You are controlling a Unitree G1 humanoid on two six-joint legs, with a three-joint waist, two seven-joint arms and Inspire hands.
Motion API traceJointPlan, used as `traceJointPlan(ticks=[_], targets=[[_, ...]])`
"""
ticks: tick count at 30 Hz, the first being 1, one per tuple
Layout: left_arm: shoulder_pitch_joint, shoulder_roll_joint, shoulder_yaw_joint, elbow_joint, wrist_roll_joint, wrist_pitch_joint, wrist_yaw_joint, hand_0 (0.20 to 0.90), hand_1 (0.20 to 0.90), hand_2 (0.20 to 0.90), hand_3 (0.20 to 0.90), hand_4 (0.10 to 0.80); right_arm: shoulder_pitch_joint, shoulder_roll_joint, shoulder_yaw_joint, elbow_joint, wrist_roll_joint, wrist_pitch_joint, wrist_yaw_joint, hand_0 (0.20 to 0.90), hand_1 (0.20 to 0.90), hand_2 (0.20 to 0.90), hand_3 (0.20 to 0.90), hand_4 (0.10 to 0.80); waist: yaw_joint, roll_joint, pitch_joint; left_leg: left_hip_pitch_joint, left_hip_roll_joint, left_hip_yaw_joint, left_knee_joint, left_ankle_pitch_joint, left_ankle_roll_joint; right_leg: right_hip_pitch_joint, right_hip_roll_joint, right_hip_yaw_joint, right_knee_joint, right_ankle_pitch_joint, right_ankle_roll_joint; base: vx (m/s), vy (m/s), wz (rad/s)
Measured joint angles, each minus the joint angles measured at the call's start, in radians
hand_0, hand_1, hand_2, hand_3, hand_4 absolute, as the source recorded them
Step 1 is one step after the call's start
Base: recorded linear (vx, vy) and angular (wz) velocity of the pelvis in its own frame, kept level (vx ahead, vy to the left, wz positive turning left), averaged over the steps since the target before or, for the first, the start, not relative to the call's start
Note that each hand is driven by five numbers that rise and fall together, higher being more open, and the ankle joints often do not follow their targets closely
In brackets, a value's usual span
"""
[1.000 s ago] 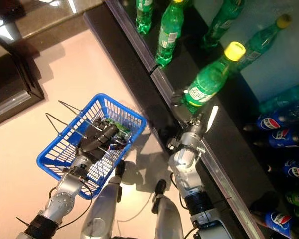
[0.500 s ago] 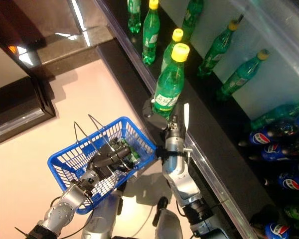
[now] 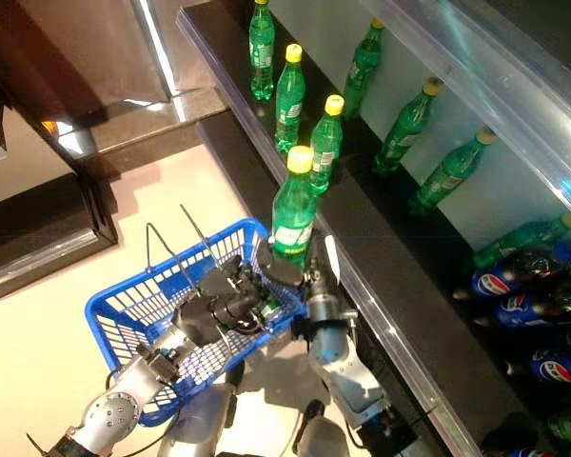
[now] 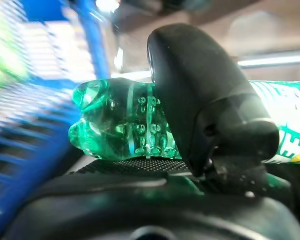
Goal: Pick up the drink and place into the basket.
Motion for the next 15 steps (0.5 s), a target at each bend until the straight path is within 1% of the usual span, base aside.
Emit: traceJointPlan(ticks=[4, 9, 13, 15], targets=[[0.019, 0.005, -0.024, 0.0, -0.049, -0.013, -0.015, 0.3, 0.3, 0.3, 0.2, 0.1, 0.042, -0.022, 0.023, 0.004, 0.031, 0.006, 0.048, 0.3, 0.3, 0.3, 0.2, 0.1, -0.019, 0.001, -0.001, 0.017, -0.008, 0.0, -0.003, -0.004, -0.005, 0.003, -0.013, 0.002, 0.033, -0.019, 0.004, 0.061, 0.023, 0.02], [0.02, 0.004, -0.073, -0.02, -0.104, -0.056, -0.041, 0.3, 0.3, 0.3, 0.2, 0.1, 0.047, -0.032, 0.055, 0.018, 0.048, 0.006, 0.091, 0.3, 0.3, 0.3, 0.2, 0.1, -0.047, 0.004, -0.003, 0.017, -0.007, -0.002, 0.006, -0.004, -0.005, -0.017, -0.018, 0.006, 0.088, -0.042, -0.003, 0.041, 0.0, 0.0], [0.025, -0.001, -0.087, -0.03, -0.132, -0.071, -0.049, 0.3, 0.3, 0.3, 0.2, 0.1, 0.047, -0.043, 0.06, 0.035, 0.046, 0.008, 0.119, 0.3, 0.3, 0.3, 0.2, 0.1, -0.051, 0.009, -0.007, 0.017, -0.006, -0.002, 0.01, -0.003, -0.007, -0.031, -0.02, 0.008, 0.121, -0.058, -0.008, 0.019, -0.004, -0.01], [0.025, -0.004, -0.116, -0.035, -0.148, -0.077, -0.049, 0.3, 0.3, 0.3, 0.2, 0.1, 0.047, -0.073, 0.088, 0.037, 0.041, 0.032, 0.147, 0.3, 0.3, 0.3, 0.2, 0.1, -0.051, 0.012, -0.011, 0.017, -0.005, -0.004, 0.011, -0.002, -0.01, -0.039, -0.021, 0.008, 0.138, -0.068, -0.011, 0.0, 0.0, 0.0]])
